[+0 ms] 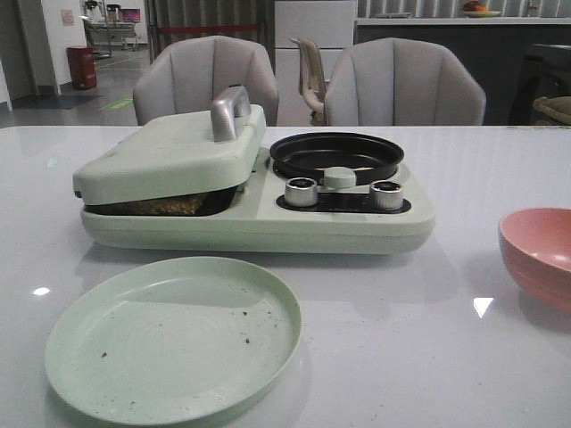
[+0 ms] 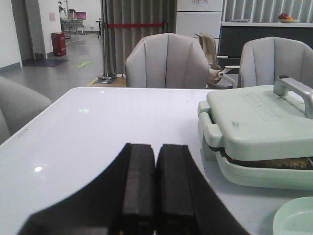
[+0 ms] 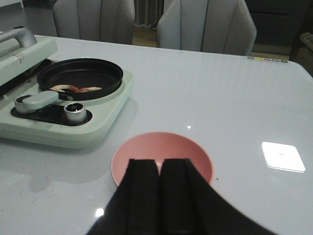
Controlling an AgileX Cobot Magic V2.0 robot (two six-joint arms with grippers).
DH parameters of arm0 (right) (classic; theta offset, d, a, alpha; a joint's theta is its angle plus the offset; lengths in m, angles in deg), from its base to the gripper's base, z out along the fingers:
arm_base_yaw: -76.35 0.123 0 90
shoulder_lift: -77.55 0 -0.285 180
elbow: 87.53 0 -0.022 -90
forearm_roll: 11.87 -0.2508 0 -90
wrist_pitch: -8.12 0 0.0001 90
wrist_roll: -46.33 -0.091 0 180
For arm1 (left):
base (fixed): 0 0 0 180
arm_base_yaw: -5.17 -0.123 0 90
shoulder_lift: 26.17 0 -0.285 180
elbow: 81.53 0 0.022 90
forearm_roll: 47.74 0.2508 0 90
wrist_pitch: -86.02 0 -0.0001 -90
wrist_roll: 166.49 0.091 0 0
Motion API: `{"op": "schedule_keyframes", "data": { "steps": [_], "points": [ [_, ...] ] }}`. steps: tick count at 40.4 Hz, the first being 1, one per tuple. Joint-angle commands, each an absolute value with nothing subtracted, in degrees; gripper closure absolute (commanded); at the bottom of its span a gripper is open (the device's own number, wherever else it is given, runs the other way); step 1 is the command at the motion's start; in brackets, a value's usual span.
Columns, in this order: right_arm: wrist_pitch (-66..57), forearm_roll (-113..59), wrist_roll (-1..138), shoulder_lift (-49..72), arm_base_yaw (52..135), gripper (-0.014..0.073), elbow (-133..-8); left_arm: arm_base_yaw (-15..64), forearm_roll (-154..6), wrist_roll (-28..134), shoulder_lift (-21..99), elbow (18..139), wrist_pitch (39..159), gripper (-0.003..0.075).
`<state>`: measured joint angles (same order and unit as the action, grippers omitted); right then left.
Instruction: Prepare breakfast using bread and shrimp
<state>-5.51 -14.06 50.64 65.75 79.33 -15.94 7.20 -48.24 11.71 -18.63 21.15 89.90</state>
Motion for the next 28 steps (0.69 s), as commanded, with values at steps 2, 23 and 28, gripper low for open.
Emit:
{"op": "schedule_keyframes", "data": {
  "steps": [2,23,28],
  "points": [
    [4.9,-13.7,51.2,68.5,79.1,0.055,-11.6,7.2,-48.2,11.2,-19.9,20.8,84.6,0.0619],
    [4.6,-13.8,51.2,71.6,78.4,0.055,-9.7,7.2,-48.2,11.2,-19.8,20.8,84.6,0.0619],
    [5.4,-13.8,50.3,71.7,78.4,0.055,-9.7,7.2,-48.2,11.2,-19.8,20.8,84.6,0.0619]
  ]
}}
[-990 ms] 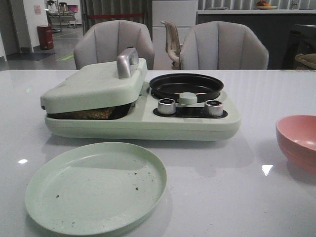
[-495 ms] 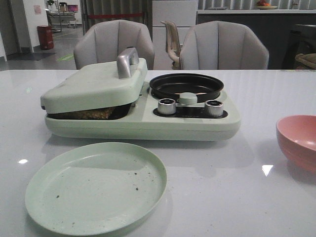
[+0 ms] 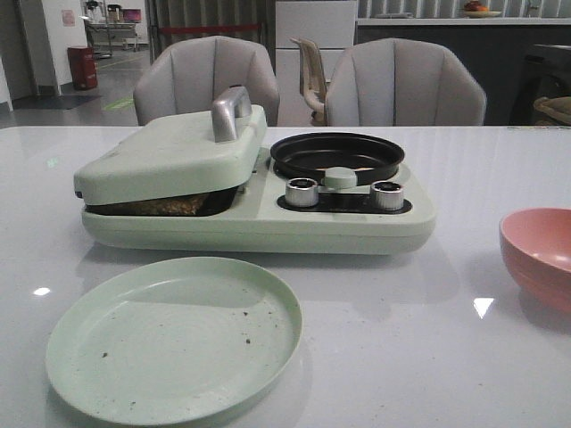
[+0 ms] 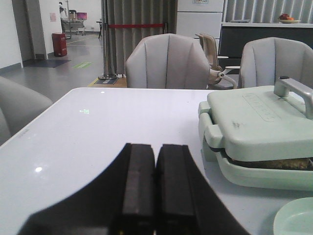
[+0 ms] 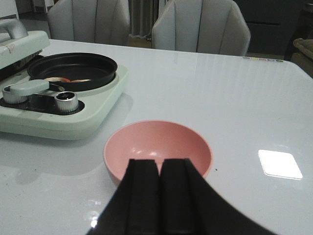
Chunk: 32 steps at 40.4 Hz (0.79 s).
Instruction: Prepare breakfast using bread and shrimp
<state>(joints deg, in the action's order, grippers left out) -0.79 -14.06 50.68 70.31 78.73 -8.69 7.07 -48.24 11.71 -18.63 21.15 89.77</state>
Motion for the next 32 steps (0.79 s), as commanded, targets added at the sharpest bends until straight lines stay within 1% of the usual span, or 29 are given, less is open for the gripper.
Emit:
{"op": "schedule_keyframes", "data": {
  "steps": [1,7,32],
  "points": [
    [5.7,-13.8,49.7,71.7,78.4,0.055,-9.7,7.2,-48.2,11.2,-19.8,20.8,84.6,0.0619],
    [7.3,-13.8,44.4,71.7,78.4,0.055,-9.7,7.2,-48.2,11.2,-19.8,20.8,84.6,0.0619],
    [9.0,-13.6,44.2,71.7,78.4,0.055,-9.7,7.2,-48.2,11.2,-19.8,20.8,84.6,0.0619]
  ]
}}
